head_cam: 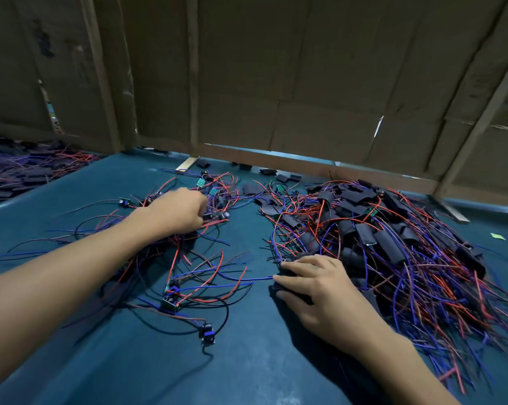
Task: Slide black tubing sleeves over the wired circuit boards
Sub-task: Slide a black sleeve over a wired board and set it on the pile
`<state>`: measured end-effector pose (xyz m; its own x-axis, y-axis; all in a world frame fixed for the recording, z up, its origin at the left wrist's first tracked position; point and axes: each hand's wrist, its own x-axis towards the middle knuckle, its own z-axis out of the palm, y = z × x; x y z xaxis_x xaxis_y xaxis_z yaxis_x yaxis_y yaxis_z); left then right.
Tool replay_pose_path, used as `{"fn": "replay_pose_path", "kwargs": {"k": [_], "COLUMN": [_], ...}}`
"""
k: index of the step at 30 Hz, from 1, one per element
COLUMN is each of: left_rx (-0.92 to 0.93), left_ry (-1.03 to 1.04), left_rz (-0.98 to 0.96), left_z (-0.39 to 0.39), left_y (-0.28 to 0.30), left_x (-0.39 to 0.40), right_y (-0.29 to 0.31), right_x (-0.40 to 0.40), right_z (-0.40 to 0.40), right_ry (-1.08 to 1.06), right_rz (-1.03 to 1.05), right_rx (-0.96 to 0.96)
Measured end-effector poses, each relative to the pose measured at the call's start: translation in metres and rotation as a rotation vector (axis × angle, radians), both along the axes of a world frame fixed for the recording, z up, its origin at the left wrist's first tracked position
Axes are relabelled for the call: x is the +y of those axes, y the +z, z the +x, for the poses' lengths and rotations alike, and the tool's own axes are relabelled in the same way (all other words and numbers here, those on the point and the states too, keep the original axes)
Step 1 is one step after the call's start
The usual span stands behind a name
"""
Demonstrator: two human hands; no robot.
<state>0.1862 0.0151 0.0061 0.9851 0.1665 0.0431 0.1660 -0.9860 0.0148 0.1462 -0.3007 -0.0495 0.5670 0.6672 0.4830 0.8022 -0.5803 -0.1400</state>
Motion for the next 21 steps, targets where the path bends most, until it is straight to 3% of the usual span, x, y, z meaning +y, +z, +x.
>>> {"fn": "replay_pose_path", "kwargs": {"k": [8, 12, 21], "left_rx": [0.367, 0.116, 0.093], "left_ry": [-0.02, 0.106, 0.038], "left_rz": [-0.006, 0.029, 0.014], "left_z": [0.006, 0.017, 0.013], "left_y": [0.027, 0.018, 0.011], "left_x": [-0.011, -0.018, -0.044], "right_y": [0.003, 0.003, 0.01], "right_x": [-0.007, -0.008, -0.01], "right_z": [0.0, -0.001, -0.006], "right_ry": [-0.005, -0.072, -0.032], "right_rz": [-0.031, -0.073, -0.106], "right_rx": [0.025, 0.086, 0.171]}}
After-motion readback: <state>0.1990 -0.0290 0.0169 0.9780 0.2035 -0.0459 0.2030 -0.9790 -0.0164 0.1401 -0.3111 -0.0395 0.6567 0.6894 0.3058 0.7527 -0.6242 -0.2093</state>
